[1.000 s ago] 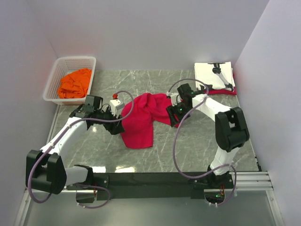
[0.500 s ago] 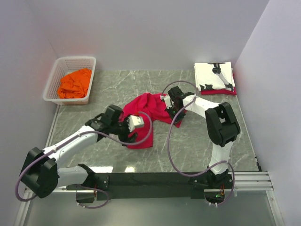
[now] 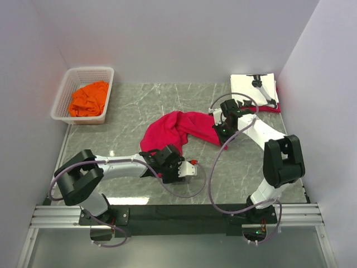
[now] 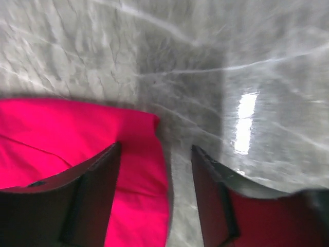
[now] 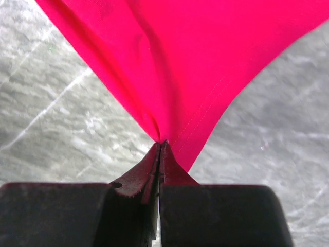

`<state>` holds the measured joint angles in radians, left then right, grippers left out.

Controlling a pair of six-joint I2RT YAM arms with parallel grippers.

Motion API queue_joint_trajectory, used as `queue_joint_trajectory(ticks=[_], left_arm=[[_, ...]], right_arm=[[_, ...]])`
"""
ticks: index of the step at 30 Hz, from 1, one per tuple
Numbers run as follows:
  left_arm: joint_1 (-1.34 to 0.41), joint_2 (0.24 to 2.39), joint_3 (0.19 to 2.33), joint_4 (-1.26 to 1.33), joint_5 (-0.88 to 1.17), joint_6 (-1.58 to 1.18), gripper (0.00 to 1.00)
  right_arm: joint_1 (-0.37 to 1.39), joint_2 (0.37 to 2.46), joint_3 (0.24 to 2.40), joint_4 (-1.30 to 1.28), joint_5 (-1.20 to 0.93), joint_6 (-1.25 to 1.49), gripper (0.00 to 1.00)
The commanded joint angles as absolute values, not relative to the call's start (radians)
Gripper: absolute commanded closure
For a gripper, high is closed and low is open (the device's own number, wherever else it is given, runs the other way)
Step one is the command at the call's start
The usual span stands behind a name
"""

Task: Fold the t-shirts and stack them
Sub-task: Flatten the tshirt out

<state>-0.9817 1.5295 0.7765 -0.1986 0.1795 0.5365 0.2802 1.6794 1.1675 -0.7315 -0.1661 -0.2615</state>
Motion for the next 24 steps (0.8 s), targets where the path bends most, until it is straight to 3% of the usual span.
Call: queue_joint_trajectory(ticks=[1,2,4,5,8,15,16,19,24], left_arm=[[-0.988,1.577,0.812,-0.144,0.066,0.568,0.44],[-0.988,1.578,0.811,-0.147,0.052,0.566,0.61],[-0.988,1.559,0.801,-0.161,0.046,0.56,0.72],[-0.988,1.545,0.801,-0.173,0.061,0.56,0.84],[-0.985,1.453,0.822,-0.244,0.074,0.537,0.99],[-0.96,1.175,0.902,-0.457,0.251,0.469,0.99],[-0.944,1.116,0.922,-0.492,0.356,0.466,0.99],[-0.829,0.998,0.998,-0.555,0.529,0.404,0.99],[-0.415,0.983,1.042,-0.668,0.747,0.317,0.99]], right_arm=[[0.246,1.6,1.143,-0.781,-0.186,-0.304,1.0],[0.238,1.588,1.134,-0.79,-0.186,-0.308,1.0],[0.216,1.553,1.124,-0.795,-0.18,-0.322,1.0],[0.21,1.542,1.115,-0.801,-0.176,-0.325,1.0],[0.17,1.502,1.106,-0.813,-0.169,-0.344,1.0],[0.124,1.418,1.1,-0.851,-0.172,-0.371,1.0],[0.124,1.408,1.1,-0.862,-0.17,-0.374,1.0],[0.098,1.341,1.097,-0.902,-0.157,-0.403,1.0],[0.011,1.261,1.085,-0.928,-0.1,-0.483,1.0]])
